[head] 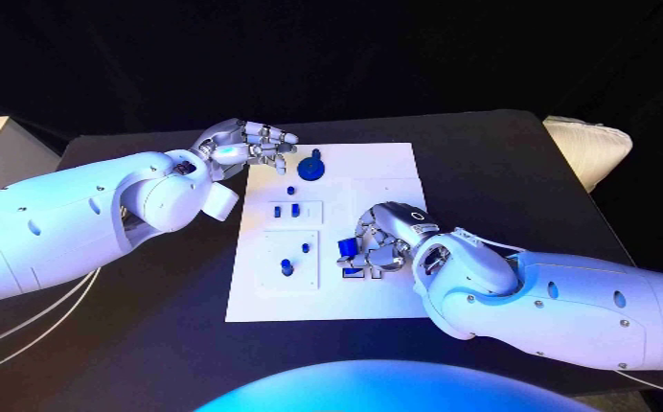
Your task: Assemble the parts on the task board
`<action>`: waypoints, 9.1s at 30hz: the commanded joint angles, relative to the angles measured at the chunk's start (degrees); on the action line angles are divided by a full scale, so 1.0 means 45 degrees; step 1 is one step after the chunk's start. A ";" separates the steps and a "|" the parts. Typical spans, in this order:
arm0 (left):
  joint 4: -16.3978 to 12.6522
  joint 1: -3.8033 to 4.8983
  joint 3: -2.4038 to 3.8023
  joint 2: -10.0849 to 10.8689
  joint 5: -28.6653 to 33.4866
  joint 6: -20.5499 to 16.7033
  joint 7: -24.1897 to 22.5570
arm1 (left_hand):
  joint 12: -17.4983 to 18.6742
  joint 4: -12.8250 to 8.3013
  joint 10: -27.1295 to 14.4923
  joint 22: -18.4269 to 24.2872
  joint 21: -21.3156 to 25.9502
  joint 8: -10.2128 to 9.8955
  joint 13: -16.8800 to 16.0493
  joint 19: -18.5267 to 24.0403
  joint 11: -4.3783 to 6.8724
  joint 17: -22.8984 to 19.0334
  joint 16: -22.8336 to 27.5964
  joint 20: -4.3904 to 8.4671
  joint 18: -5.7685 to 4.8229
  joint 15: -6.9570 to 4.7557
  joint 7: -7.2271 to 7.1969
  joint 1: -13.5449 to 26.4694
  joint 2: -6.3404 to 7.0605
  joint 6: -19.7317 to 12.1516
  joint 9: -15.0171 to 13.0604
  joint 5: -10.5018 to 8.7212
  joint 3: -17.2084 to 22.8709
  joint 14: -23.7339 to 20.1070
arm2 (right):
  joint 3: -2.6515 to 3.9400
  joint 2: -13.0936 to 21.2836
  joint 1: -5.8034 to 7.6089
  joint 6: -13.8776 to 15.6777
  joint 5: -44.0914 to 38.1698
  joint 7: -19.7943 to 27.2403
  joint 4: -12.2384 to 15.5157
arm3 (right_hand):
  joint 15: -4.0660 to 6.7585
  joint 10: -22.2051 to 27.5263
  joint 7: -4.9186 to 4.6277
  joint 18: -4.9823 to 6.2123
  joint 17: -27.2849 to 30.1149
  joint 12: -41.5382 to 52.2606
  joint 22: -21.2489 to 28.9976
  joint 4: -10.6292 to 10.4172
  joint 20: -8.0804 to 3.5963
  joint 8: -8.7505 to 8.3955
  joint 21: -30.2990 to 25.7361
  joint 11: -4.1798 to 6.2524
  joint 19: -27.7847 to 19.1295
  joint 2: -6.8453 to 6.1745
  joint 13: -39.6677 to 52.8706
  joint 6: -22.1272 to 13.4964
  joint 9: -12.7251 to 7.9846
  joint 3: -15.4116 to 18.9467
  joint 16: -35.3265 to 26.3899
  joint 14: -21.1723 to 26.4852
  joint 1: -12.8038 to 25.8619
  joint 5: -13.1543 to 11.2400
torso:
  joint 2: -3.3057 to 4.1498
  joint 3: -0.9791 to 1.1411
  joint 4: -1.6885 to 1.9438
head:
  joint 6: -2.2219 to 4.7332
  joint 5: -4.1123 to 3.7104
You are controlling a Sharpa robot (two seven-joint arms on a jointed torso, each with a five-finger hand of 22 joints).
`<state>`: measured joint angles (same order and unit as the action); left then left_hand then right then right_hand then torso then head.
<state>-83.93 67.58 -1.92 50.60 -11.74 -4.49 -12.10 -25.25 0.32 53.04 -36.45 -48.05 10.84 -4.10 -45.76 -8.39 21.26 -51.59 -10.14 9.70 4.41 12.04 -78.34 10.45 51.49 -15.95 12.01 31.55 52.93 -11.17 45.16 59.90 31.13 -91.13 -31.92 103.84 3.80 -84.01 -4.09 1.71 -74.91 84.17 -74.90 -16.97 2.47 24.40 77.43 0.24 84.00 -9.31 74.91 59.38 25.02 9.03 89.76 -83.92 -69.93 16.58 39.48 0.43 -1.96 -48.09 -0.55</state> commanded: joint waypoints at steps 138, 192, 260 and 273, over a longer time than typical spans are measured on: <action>0.0035 0.0007 -0.0045 -0.0040 -0.0283 0.0748 0.0858 | 0.0068 0.0060 -0.0234 0.0013 0.0054 -0.0145 0.0036 -0.0141 -0.0083 -0.0011 0.0103 0.0001 0.0164 0.0084 0.0052 -0.0035 -0.0106 -0.0215 0.0064 0.0061 0.0052 -0.0036 | 0.0202 0.0788 0.1077 -0.1979 0.8064 0.0559 0.0210 | 0.0067 -0.0824 0.0094 0.0025 -0.3354 0.0392 -0.2817 0.0062 -0.0115 -0.0197 0.0499 0.0064 0.0884 -0.0551 0.2759 0.0250 -0.0026 -0.4218 0.0053 -0.1352 0.0874 0.2072 | 0.0001 -0.0006 0.0001 | 0.0091 0.0065; 0.0103 0.0007 -0.0064 -0.0077 -0.0303 0.0786 0.0927 | 0.0056 0.0094 -0.0257 0.0016 0.0066 -0.0153 0.0031 -0.0136 -0.0093 -0.0010 0.0107 -0.0011 0.0163 0.0097 0.0061 -0.0012 -0.0125 -0.0226 0.0069 0.0063 0.0064 -0.0037 | 0.0195 0.0731 0.1027 -0.1217 0.6746 0.1227 0.0210 | 0.0056 -0.0746 0.0095 0.0060 -0.3354 0.0218 -0.2769 0.0032 -0.0098 0.0234 0.0305 0.0055 0.0837 0.0715 0.2688 -0.0042 0.0485 -0.0475 0.0053 -0.1352 0.1556 -0.1107 | 0.0002 0.0014 0.0010 | 0.0102 0.0031; 0.0069 0.0006 -0.0096 -0.0005 -0.0297 0.0737 0.0929 | 0.0017 0.0270 -0.0294 0.0000 0.0063 -0.0153 0.0026 -0.0137 -0.0095 -0.0010 0.0121 -0.0016 0.0170 0.0100 0.0063 0.0011 -0.0451 -0.0205 0.0078 0.0092 0.0309 -0.0042 | 0.0058 0.0406 0.0480 -0.1971 0.2426 0.4076 -0.0733 | -0.0251 -0.0781 -0.0365 0.0009 -0.3354 0.0299 -0.2838 0.0913 0.0172 -0.1982 0.0646 -0.0312 0.0852 0.1062 0.2748 0.0141 -0.1333 -0.9687 0.0053 -0.1352 -0.1548 -0.2676 | -0.0001 0.0002 0.0006 | -0.0067 0.0142; 0.0070 0.0006 -0.0097 -0.0003 -0.0295 0.0723 0.0937 | 0.0013 0.0301 -0.0301 -0.0005 0.0059 -0.0154 0.0027 -0.0134 -0.0095 -0.0010 0.0124 -0.0016 0.0170 0.0100 0.0062 0.0018 -0.0504 -0.0203 0.0080 0.0098 0.0366 -0.0044 | 0.0058 0.0363 0.0453 -0.1696 0.1968 0.3958 -0.0959 | -0.0258 -0.0758 -0.0381 0.0016 -0.3354 0.0253 -0.2826 0.1069 0.0175 -0.1928 0.0602 -0.0324 0.0841 0.0986 0.2720 0.0069 -0.1290 -1.0002 0.0053 -0.1352 -0.1364 -0.2941 | -0.0005 0.0003 -0.0007 | -0.0057 0.0163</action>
<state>-83.46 67.58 -2.38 50.64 -13.08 -1.88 -7.65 -25.25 1.59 52.23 -36.46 -48.05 10.41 -4.02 -46.17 -8.80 21.26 -51.36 -10.14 9.71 4.61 12.35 -78.35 8.64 50.77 -15.66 12.21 32.82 52.72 -10.74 46.85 62.19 25.12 -80.53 -13.85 99.42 2.25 -84.01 -5.74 1.70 -74.91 85.29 -74.94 -12.16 3.51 15.51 79.98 -1.61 84.00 -5.05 74.92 59.79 19.16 -35.53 89.76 -84.02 -76.68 3.64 39.47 0.46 -1.92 -48.37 0.14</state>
